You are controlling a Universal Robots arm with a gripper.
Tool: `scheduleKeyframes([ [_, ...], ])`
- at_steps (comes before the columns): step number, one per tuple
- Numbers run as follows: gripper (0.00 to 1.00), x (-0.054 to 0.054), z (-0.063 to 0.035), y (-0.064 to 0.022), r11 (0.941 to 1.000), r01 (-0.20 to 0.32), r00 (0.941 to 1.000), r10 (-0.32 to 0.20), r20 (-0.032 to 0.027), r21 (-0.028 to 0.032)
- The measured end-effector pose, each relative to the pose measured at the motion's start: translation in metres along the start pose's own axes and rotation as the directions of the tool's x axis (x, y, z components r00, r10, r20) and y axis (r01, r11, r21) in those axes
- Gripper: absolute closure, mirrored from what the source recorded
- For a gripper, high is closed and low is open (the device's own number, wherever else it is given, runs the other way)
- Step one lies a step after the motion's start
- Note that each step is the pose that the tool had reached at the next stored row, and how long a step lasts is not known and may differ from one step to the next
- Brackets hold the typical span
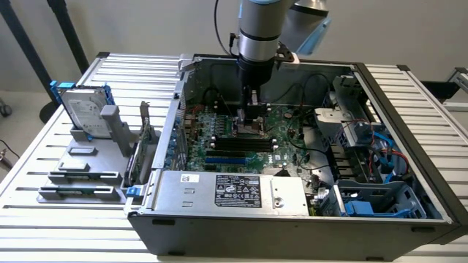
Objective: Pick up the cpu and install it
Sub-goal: 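Place the cpu into insertion slot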
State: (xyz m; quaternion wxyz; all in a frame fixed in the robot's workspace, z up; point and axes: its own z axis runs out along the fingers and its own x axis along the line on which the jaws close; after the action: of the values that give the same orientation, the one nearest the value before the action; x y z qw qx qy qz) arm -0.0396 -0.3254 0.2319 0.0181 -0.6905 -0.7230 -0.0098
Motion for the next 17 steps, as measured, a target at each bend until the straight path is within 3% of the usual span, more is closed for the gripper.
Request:
scheduleKeyframes([
  [8,0.45,-0.0081,0.004,-0.0005,0.9991,-0.042,0.9991,0.042,-0.0007,-0.0017],
  [17,0.45,-0.0089,0.0096,-0.0003,0.9987,-0.052,0.9987,0.052,-0.0008,-0.0022],
])
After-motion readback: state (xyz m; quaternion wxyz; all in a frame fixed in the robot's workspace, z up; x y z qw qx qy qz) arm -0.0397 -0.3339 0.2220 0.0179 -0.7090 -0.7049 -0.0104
